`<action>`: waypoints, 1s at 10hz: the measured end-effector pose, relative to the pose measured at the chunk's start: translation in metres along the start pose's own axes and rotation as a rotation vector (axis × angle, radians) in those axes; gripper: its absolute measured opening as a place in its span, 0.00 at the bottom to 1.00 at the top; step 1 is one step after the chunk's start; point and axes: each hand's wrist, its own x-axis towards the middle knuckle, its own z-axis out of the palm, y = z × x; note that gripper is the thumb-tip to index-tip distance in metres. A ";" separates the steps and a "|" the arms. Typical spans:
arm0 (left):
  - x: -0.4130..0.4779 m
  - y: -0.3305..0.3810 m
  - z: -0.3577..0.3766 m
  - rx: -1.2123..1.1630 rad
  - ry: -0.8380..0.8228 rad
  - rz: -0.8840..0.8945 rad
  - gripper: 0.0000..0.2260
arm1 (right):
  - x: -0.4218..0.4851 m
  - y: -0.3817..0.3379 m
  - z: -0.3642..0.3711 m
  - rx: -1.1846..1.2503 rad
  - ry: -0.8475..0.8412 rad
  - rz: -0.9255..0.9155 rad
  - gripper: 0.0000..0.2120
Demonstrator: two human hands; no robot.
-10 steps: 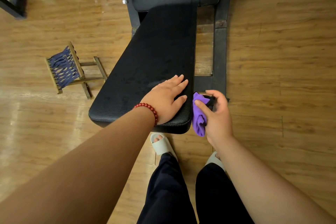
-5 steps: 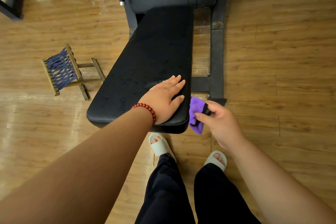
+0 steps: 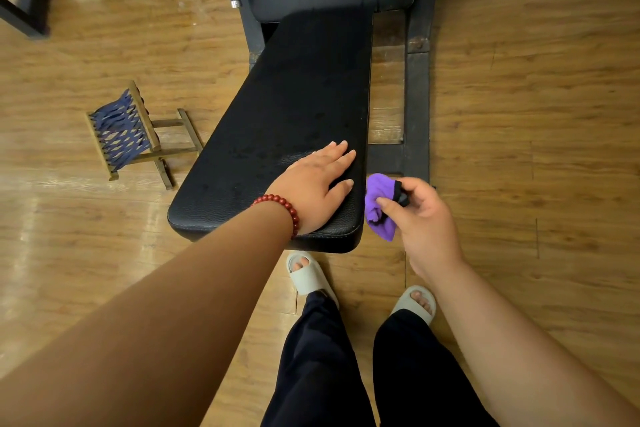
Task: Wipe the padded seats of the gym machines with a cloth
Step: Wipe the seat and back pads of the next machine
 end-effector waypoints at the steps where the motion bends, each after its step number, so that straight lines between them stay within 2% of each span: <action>1: 0.000 0.000 0.000 -0.001 -0.001 0.000 0.24 | 0.005 0.000 -0.002 -0.270 0.006 -0.111 0.18; 2: 0.000 0.000 0.000 0.002 0.009 0.001 0.24 | 0.000 0.002 0.001 -0.155 -0.047 -0.021 0.16; 3: 0.000 0.000 0.001 0.008 0.016 0.004 0.24 | -0.008 0.000 0.002 0.088 -0.127 0.124 0.17; 4: 0.001 0.001 0.000 0.011 0.012 0.002 0.24 | -0.011 -0.002 0.007 0.087 -0.097 0.132 0.19; 5: 0.001 0.000 0.001 0.013 0.015 -0.002 0.24 | -0.016 -0.003 0.015 0.083 0.014 0.099 0.18; 8: 0.001 0.001 0.002 0.006 0.024 -0.012 0.24 | -0.020 0.001 0.033 -0.077 0.205 0.047 0.16; 10: 0.000 0.001 0.002 0.002 0.023 -0.009 0.24 | -0.041 0.003 0.030 -0.115 0.210 0.036 0.17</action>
